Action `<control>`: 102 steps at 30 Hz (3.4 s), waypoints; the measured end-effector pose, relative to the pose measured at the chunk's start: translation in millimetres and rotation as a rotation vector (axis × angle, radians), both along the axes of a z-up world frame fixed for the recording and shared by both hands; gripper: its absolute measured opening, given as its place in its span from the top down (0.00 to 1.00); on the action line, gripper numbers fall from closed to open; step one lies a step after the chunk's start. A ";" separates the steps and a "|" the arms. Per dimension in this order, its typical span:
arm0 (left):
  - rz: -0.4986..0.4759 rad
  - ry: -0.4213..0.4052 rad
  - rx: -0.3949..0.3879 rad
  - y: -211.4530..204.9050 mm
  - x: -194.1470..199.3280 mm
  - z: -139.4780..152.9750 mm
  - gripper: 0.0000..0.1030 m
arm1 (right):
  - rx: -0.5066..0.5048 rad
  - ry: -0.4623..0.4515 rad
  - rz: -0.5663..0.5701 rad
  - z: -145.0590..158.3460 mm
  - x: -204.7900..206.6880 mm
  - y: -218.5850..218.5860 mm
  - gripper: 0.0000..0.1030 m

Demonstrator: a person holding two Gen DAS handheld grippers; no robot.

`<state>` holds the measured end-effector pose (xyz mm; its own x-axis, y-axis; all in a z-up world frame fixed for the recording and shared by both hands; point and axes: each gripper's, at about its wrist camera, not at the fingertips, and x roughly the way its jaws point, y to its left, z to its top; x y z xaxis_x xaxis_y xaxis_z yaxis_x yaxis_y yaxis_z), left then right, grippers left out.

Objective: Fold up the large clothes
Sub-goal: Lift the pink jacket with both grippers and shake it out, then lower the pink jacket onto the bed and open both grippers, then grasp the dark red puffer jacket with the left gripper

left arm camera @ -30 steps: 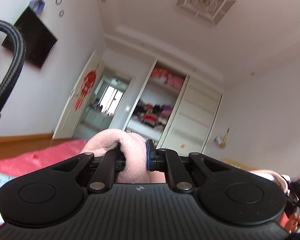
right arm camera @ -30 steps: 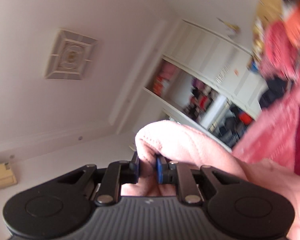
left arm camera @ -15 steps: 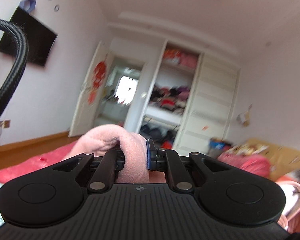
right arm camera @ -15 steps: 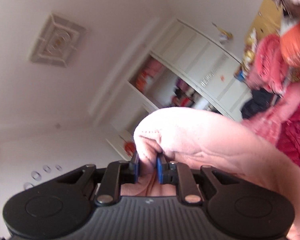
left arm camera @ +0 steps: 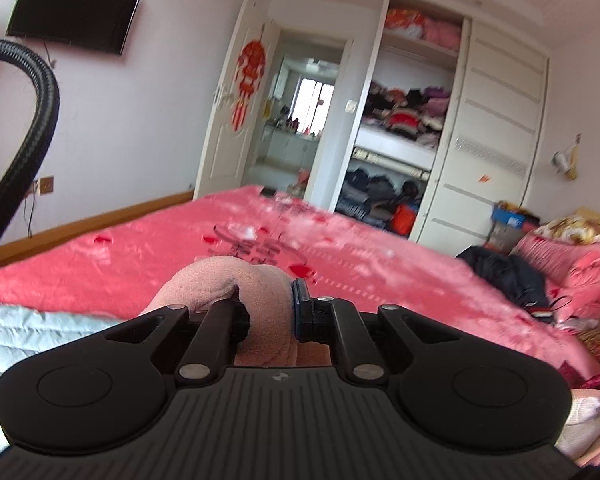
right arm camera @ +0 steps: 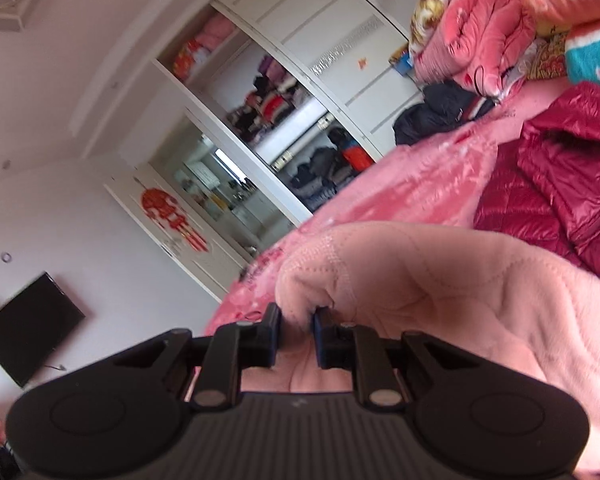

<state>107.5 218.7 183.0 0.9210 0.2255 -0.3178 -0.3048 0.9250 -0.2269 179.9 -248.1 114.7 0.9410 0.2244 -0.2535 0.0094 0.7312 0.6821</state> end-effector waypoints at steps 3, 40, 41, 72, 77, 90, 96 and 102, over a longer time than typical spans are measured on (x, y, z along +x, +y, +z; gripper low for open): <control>0.020 0.034 -0.013 7.7 24.9 -5.4 0.91 | -0.019 0.027 -0.004 -8.6 17.0 8.1 0.85; -0.276 0.190 0.268 -30.5 -138.1 -56.2 0.04 | -0.182 0.114 -0.222 -62.6 -82.8 34.3 0.26; -0.301 0.197 0.252 -37.0 -144.8 -58.5 0.04 | -0.205 0.116 -0.222 -62.9 -86.5 34.9 0.26; -0.928 0.195 0.263 -250.1 -178.6 -58.5 0.03 | -0.269 0.161 -0.597 -84.2 -203.6 -97.6 0.15; -1.132 0.229 0.369 -341.9 -154.1 -81.9 0.04 | -0.125 0.144 -0.790 -98.6 -238.6 -151.7 0.15; -1.235 0.365 0.713 -505.9 -93.3 -190.5 0.11 | 0.029 0.081 -0.952 -120.1 -264.2 -213.0 0.15; -1.218 0.353 0.805 -543.5 -76.9 -219.1 0.36 | 0.002 0.059 -0.965 -121.0 -261.3 -218.9 0.15; -1.174 0.313 0.624 -555.5 -35.6 -191.7 0.75 | 0.009 0.051 -0.969 -125.0 -256.5 -218.4 0.15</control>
<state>71.9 -336.8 -8.7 0.5771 -0.4514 -0.6806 0.7631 0.5949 0.2525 -76.5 -466.5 -10.3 0.7069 -0.6400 -0.3013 0.6346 0.3857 0.6697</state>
